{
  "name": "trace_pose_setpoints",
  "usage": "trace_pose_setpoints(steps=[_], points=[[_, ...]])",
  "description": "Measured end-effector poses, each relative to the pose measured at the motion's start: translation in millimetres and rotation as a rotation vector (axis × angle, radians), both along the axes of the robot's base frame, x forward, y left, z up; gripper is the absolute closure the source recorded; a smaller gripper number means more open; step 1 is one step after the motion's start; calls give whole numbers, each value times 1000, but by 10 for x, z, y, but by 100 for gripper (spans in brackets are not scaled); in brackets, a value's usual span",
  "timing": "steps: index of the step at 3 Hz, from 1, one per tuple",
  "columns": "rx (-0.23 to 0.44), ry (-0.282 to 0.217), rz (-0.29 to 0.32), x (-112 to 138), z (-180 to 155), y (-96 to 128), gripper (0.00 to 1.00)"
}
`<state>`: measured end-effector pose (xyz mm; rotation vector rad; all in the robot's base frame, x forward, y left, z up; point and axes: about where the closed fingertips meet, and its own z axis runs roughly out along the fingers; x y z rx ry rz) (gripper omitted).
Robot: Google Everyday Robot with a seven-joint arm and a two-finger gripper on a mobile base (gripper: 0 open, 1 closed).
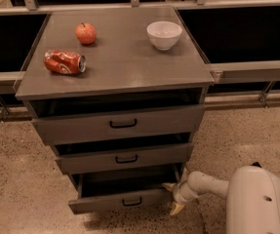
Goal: Open bottom drawer
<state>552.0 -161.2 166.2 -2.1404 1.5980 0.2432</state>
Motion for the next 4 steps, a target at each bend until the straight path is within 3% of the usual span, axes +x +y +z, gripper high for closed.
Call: trace_pose_setpoints(steps=[1,2,3,4], points=[[-12,8,13,-160,49,56,46],[-24,41,7,-352,97,2,49],[-24,41,7,-349,170,3,49],[-24,41,7,-349,208,3,23]])
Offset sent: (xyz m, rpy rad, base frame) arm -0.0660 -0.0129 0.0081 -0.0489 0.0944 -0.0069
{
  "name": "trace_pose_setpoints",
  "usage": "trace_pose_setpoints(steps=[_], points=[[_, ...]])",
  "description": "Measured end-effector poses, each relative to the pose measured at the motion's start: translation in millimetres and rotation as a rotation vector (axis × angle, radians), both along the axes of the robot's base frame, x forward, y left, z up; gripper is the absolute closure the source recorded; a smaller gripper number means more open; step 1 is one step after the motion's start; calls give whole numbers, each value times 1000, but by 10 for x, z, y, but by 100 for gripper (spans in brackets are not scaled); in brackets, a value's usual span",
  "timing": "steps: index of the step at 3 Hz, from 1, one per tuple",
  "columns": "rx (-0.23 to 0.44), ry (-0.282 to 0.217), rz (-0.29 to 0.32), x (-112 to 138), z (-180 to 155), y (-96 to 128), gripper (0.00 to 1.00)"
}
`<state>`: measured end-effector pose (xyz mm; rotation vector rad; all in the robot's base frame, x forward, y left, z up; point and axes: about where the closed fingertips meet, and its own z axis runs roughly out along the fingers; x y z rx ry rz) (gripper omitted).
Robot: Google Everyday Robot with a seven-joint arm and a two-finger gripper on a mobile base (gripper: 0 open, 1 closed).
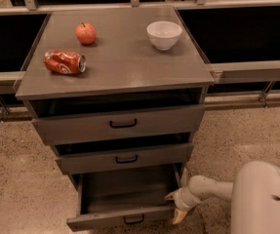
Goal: Open bottom drawer
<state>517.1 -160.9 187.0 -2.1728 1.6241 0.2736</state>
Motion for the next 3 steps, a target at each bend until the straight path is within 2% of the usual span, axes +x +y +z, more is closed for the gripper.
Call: trace_pose_setpoints(steps=[1,2,3], points=[[0,0,0,0,0,0,1],[0,0,0,0,0,0,0],[28,33,-8,-64,-104,17,0]])
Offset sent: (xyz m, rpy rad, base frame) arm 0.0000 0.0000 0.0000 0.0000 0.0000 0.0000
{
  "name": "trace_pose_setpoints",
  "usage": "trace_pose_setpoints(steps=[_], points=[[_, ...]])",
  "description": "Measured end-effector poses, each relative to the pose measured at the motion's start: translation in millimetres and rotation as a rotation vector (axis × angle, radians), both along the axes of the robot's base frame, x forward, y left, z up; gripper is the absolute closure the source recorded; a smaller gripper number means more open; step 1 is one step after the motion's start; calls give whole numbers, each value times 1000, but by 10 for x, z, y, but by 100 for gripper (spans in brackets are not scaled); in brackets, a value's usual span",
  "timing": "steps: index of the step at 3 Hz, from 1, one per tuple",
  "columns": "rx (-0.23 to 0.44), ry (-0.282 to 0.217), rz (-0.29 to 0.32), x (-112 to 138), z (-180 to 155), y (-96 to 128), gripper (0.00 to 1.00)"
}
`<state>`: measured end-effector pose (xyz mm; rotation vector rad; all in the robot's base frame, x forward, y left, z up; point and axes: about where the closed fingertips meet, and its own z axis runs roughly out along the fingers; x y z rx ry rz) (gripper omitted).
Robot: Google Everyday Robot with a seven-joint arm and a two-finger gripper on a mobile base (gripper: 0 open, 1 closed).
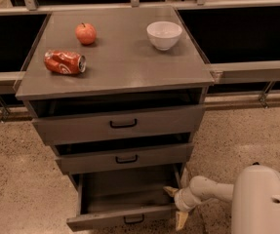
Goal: Open bottom drawer
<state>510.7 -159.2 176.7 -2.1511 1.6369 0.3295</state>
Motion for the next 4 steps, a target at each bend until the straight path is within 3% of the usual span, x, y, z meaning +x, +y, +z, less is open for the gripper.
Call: trace_pose_setpoints(steps=[2,3,4], points=[[17,115,26,-522,-34,86,50],[-31,112,21,-700,148,-47,70],[-34,112,21,-713,165,-51,71]])
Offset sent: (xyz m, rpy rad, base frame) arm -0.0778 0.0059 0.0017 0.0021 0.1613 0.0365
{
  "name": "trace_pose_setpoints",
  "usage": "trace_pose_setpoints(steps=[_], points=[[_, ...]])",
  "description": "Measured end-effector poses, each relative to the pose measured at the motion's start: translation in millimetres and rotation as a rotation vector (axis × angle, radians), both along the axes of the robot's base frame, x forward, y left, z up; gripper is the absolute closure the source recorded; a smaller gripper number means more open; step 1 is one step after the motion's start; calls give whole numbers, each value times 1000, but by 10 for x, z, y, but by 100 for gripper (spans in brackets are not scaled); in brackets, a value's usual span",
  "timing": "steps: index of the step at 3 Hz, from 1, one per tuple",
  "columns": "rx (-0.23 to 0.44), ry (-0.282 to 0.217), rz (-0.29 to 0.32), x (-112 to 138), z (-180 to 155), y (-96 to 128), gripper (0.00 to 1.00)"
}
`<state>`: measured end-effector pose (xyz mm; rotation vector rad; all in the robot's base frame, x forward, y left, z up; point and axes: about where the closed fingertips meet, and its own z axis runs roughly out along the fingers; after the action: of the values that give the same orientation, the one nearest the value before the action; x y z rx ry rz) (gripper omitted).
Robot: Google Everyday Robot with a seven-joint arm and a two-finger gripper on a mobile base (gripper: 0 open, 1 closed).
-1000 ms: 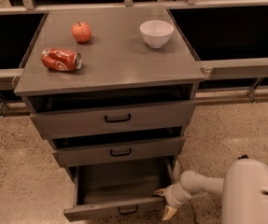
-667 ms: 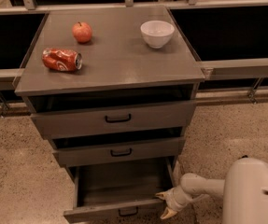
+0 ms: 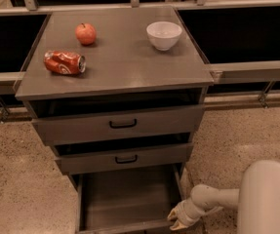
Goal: Open bottom drawer
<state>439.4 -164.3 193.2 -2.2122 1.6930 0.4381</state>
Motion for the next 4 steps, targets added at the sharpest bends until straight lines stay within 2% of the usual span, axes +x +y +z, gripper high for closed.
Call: trace_pose_setpoints(steps=[2,3,4], points=[[27,-3,7,-63,134,-21,70],[69,-73,44,-134,425,-72,52],[130,-191,92,-176,895,-95,28]])
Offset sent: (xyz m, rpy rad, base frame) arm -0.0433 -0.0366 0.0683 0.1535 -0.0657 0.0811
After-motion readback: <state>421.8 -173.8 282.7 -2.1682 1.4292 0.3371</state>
